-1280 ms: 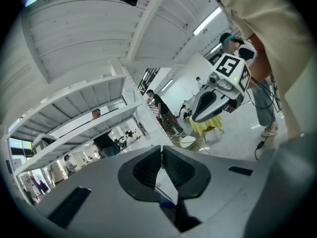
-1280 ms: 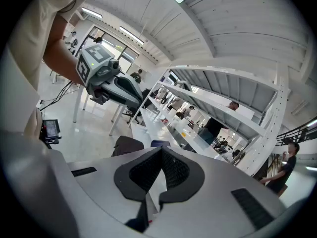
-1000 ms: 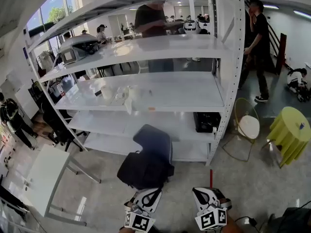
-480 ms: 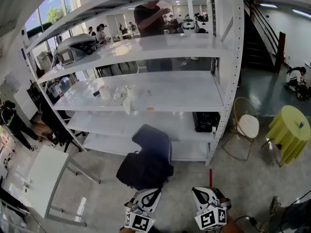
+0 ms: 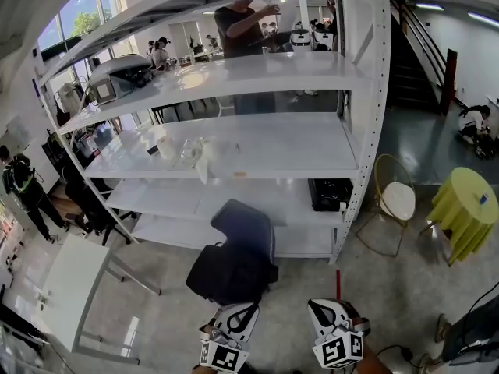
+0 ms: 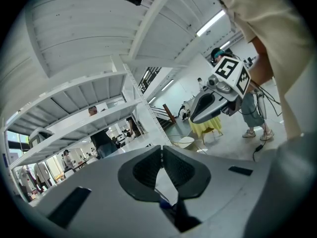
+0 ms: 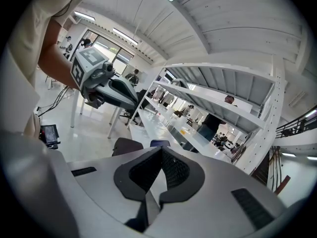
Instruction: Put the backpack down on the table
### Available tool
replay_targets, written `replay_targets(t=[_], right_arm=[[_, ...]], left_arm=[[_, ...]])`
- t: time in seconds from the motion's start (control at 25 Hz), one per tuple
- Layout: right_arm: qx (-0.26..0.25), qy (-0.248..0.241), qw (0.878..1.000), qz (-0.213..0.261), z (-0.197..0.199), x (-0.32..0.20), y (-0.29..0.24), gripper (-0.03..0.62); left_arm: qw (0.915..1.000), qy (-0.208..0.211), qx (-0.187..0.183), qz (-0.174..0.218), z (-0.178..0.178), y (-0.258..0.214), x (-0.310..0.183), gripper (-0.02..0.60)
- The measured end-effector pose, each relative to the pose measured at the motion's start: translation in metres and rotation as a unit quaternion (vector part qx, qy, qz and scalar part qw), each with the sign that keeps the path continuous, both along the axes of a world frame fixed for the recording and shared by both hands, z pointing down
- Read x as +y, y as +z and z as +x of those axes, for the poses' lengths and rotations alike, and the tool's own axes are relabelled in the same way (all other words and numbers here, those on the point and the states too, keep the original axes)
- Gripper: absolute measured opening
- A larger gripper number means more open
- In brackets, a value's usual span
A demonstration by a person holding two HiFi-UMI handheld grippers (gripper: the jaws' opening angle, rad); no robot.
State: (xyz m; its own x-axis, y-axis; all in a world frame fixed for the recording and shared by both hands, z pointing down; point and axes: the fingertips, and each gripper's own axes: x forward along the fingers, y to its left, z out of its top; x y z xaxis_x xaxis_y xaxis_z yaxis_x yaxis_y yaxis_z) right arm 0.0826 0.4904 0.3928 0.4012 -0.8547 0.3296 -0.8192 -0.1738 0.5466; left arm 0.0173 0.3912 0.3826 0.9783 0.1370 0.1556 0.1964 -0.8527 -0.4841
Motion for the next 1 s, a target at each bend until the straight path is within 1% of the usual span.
replay_targets(t=[0.28,0.48,0.84,1.0], right_arm=[[-0.006,-0.001,1.000,0.005,-0.001,-0.011,0.003,0.025],[-0.008,0.002,1.000,0.007,-0.004,-0.033,0.005,0.026],[-0.021,0.018,1.000,0.007,-0.016,-0.104,0.011,0.026],[-0.038,0.029,0.999,0.011,-0.023,-0.140,0.018,0.026]], left_arm=[[1.0000,-0.005,0.000,-0.008,-0.003,0.003,-0.013,0.025],[0.9999,-0.009,-0.002,-0.012,-0.010,0.009,-0.036,0.025],[0.9996,-0.008,-0.007,-0.025,-0.023,0.018,-0.114,0.025],[0.9992,-0.007,-0.013,-0.038,-0.032,0.025,-0.155,0.025]])
